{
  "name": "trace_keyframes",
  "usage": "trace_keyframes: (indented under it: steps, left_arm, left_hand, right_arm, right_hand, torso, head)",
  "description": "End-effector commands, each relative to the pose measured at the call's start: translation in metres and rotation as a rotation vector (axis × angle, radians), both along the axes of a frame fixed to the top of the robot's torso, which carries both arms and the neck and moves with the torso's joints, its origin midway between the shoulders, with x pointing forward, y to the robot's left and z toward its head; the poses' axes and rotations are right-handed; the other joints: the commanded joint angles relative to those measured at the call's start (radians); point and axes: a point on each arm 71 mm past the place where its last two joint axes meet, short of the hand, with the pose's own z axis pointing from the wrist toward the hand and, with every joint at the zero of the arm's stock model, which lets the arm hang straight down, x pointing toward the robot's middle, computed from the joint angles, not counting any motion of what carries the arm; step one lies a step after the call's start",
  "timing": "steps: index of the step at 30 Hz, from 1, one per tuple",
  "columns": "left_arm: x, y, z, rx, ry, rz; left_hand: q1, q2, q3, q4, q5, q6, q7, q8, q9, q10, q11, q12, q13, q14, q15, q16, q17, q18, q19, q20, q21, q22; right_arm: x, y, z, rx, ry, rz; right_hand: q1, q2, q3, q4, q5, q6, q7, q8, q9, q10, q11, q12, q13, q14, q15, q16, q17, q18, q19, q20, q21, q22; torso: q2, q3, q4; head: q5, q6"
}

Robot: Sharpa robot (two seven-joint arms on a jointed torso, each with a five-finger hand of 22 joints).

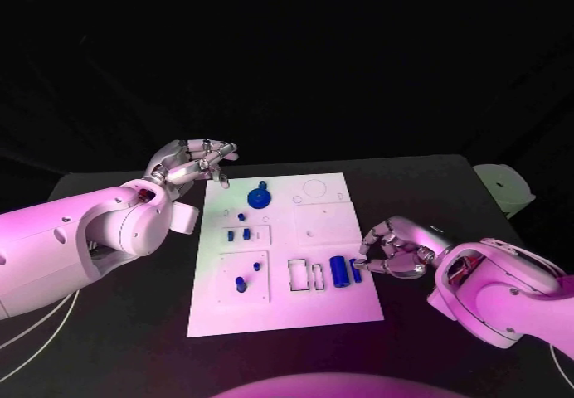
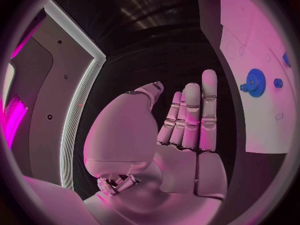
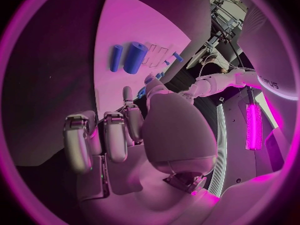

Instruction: Assemble the parts on the task board

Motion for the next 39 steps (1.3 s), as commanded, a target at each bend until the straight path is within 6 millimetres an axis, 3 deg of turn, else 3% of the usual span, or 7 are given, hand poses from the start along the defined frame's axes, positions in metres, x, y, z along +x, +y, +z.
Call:
trace_keyframes:
  steps: [1,5,15,24,39]
  left_arm:
    - [-0.001,-0.002,0.001,-0.012,-0.006,-0.018]
    - [-0.001,-0.001,0.002,-0.012,-0.006,-0.017]
    - [-0.002,-0.001,0.002,-0.013,-0.006,-0.019]
    - [-0.002,-0.001,0.002,-0.014,-0.005,-0.023]
    - [-0.003,-0.001,0.002,-0.014,0.000,-0.026]
  left_hand:
    - [0.002,0.008,-0.003,0.001,0.003,-0.007,0.003,0.003,-0.001,-0.006,-0.001,0.004,-0.001,-0.006,-0.002,0.006,-0.001,0.015,0.000,0.003,-0.005,-0.001]
    - [0.002,0.008,-0.003,0.001,0.003,-0.007,0.003,0.003,-0.001,-0.006,-0.001,0.004,-0.001,-0.006,-0.002,0.006,-0.001,0.015,0.000,0.003,-0.005,-0.001]
    - [0.002,0.008,-0.003,0.001,0.003,-0.007,0.003,0.003,-0.001,-0.006,-0.001,0.004,-0.001,-0.006,-0.002,0.006,-0.001,0.015,0.000,0.003,-0.005,-0.001]
    - [0.003,0.008,-0.005,0.003,0.003,-0.008,0.003,0.005,-0.002,-0.008,-0.001,0.007,-0.001,-0.006,-0.002,0.007,-0.003,0.015,0.001,0.003,-0.006,-0.002]
    - [0.003,0.008,-0.006,0.004,0.003,-0.008,0.003,0.005,-0.002,-0.009,0.000,0.008,-0.001,-0.007,-0.002,0.007,-0.003,0.015,0.001,0.003,-0.007,-0.002]
  right_arm:
    - [-0.001,0.004,-0.005,-0.062,-0.010,-0.023]
    - [0.000,0.011,-0.009,-0.072,-0.010,-0.016]
    - [0.002,0.026,-0.021,-0.102,-0.001,0.014]
    - [0.004,0.032,-0.027,-0.141,0.010,0.025]
    - [0.006,0.041,-0.040,-0.177,0.020,0.045]
  right_hand:
    - [-0.014,0.003,-0.011,-0.001,0.005,-0.006,-0.002,0.004,0.002,0.003,0.000,0.002,0.032,0.089,-0.004,0.007,0.179,-0.006,0.103,-0.006,0.004,0.263]
    - [-0.019,0.005,-0.016,-0.001,0.007,-0.010,-0.001,0.003,0.002,0.002,0.000,0.001,0.033,0.089,-0.004,0.008,0.181,-0.006,0.103,-0.005,0.004,0.263]
    - [-0.042,0.015,-0.035,0.000,0.008,-0.015,0.000,0.005,0.005,0.000,0.002,0.000,0.037,0.088,-0.002,0.006,0.177,-0.006,0.103,-0.004,0.004,0.263]
    - [-0.073,0.027,-0.066,0.000,0.021,-0.015,-0.001,0.012,0.010,0.002,0.001,0.002,0.047,0.087,-0.003,0.005,0.175,-0.006,0.103,-0.003,0.004,0.263]
    - [-0.049,0.043,-0.067,-0.005,0.022,-0.014,-0.003,0.018,0.014,0.002,-0.001,0.002,0.051,0.086,-0.004,0.003,0.172,-0.006,0.103,-0.004,0.004,0.263]
  torso:
    - [0.003,-0.0018,0.0036]
    - [0.003,-0.0036,0.0018]
    - [0.005,-0.0045,0.0054]
    - [0.006,-0.0069,0.0067]
    - [0.009,-0.0079,0.0108]
  head:
    - [-0.004,0.002]
    - [0.000,0.001]
    - [0.004,-0.005]
    - [0.007,-0.003]
    - [-0.004,-0.005]
